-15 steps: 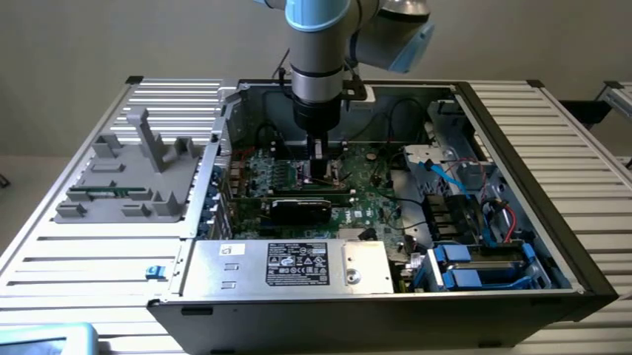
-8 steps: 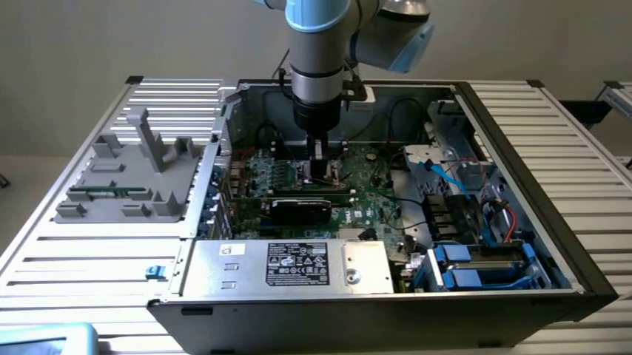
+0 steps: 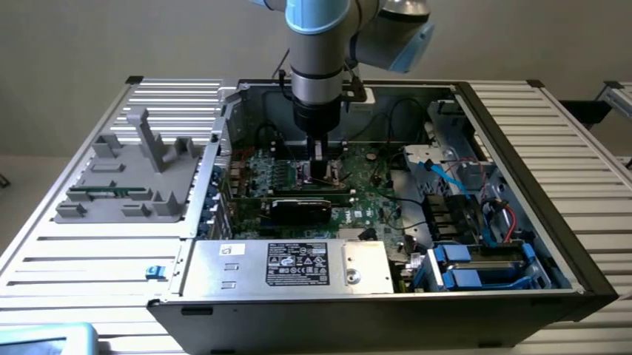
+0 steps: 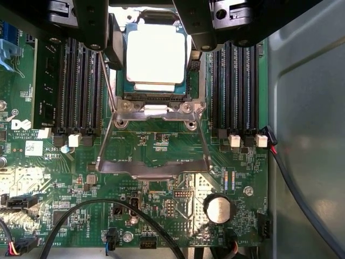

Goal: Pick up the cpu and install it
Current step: 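Place the cpu into insertion slot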

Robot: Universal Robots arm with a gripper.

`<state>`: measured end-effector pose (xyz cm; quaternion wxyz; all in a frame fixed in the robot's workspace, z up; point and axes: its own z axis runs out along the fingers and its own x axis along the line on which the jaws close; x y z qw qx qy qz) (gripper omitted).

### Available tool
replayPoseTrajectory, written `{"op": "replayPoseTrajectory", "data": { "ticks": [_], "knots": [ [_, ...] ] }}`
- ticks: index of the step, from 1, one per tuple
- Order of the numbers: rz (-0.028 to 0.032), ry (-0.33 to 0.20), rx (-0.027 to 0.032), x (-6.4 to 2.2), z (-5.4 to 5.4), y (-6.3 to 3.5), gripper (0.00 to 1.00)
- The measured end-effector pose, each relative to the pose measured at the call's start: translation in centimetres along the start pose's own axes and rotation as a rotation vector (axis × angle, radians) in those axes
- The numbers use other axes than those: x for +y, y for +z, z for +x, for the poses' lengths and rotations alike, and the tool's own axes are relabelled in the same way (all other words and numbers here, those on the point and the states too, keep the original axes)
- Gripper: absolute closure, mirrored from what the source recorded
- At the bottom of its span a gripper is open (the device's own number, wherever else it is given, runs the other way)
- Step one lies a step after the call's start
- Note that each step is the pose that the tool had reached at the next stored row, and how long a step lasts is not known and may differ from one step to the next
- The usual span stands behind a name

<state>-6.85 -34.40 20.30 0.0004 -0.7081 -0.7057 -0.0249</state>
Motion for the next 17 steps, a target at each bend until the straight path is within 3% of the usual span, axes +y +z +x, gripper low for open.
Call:
{"op": "replayPoseTrajectory", "data": {
  "ticks": [10, 17],
  "knots": [
    [-0.0001, 0.000, -0.0018, 0.00, 0.14, 0.18, 0.45],
    [0.0000, 0.000, -0.0076, -0.01, 0.16, 0.26, 0.45]
  ]
}}
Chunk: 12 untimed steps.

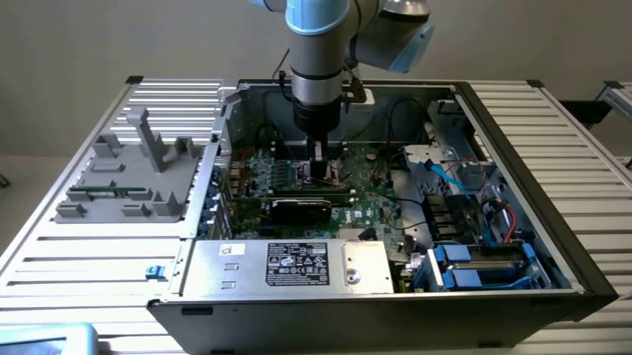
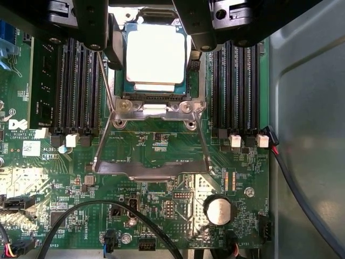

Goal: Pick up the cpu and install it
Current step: 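Place the cpu into insertion slot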

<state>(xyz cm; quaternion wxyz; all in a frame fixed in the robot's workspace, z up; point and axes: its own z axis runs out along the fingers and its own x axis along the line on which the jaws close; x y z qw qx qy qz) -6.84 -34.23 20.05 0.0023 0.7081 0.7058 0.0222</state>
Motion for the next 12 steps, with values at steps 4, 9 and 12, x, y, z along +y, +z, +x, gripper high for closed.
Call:
{"op": "replayPoseTrajectory", "data": {
  "ticks": [4, 9, 12],
  "knots": [
    [0.0000, 0.000, -0.0006, 0.00, 0.00, 0.00, 0.45],
    [-0.0001, 0.000, -0.0058, -0.01, 0.07, 0.00, 0.45],
    [-0.0001, 0.000, -0.0080, -0.01, 0.16, 0.01, 0.45]
  ]
}}
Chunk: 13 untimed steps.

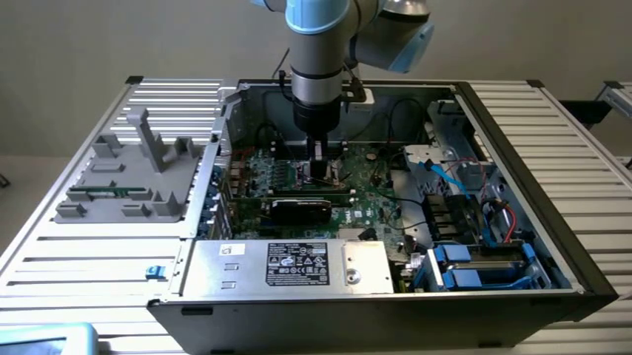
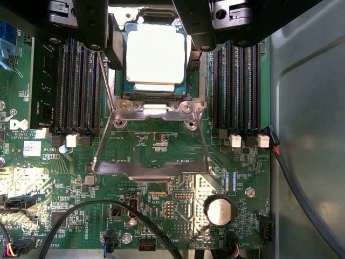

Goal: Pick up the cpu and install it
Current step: 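Place the cpu into insertion slot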

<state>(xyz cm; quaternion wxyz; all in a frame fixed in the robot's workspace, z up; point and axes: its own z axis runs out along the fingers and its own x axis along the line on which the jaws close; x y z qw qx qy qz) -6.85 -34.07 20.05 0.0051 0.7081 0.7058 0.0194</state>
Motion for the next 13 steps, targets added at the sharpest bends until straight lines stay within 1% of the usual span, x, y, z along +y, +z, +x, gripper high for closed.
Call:
{"op": "replayPoseTrajectory", "data": {
  "ticks": [1, 2, 3, 4, 6, 13],
  "knots": [
    [-0.0001, 0.000, -0.0014, 0.00, 0.01, 0.01, 0.45],
    [0.0000, 0.000, -0.0055, 0.00, 0.02, 0.00, 0.45],
    [-0.0001, 0.000, -0.0115, -0.01, 0.04, 0.00, 0.45],
    [-0.0002, 0.000, -0.0153, -0.02, 0.07, 0.00, 0.45],
    [-0.0003, -0.001, -0.0161, -0.04, 0.12, 0.00, 0.45],
    [-0.0004, -0.001, -0.0162, -0.05, 0.19, 0.03, 0.45]
  ]
}}
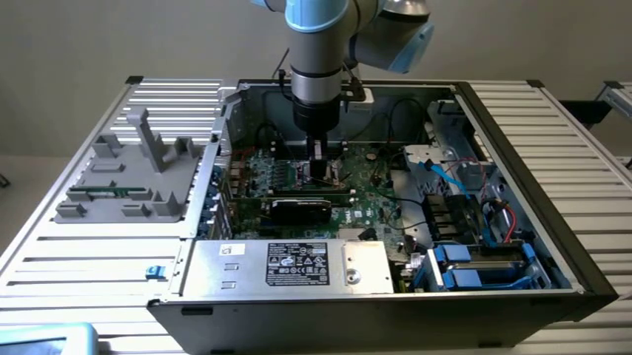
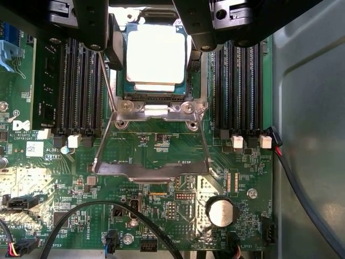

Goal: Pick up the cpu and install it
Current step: 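Place the cpu into insertion slot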

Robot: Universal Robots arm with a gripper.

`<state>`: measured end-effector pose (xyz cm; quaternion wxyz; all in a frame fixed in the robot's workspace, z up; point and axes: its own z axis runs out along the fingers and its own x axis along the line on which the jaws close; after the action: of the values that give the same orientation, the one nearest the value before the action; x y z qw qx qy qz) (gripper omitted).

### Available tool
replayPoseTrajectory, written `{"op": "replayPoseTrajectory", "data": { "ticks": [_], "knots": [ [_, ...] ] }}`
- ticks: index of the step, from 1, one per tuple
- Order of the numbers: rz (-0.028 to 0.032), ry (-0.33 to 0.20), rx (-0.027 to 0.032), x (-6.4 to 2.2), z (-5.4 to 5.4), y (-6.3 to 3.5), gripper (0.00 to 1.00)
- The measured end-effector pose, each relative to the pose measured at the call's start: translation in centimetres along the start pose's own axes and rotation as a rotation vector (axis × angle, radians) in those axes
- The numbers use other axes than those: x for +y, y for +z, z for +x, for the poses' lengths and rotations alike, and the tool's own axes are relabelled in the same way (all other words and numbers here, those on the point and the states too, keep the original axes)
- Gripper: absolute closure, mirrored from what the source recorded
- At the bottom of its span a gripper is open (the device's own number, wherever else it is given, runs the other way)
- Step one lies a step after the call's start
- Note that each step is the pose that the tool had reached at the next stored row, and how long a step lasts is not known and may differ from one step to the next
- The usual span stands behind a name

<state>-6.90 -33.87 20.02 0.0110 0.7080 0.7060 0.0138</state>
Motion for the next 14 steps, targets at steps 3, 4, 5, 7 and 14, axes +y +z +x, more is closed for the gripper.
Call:
{"op": "replayPoseTrajectory", "data": {
  "ticks": [3, 4, 5, 7, 14],
  "knots": [
    [0.0000, 0.000, 0.0000, 0.00, 0.00, 0.01, 0.45],
    [0.0000, 0.000, 0.0001, 0.01, 0.01, 0.03, 0.45],
    [0.0000, 0.000, 0.0001, 0.02, 0.00, 0.03, 0.45],
    [0.0000, 0.000, 0.0002, 0.04, 0.00, 0.07, 0.45],
    [-0.0001, 0.000, 0.0003, 0.04, 0.00, 0.15, 0.45]
  ]
}}
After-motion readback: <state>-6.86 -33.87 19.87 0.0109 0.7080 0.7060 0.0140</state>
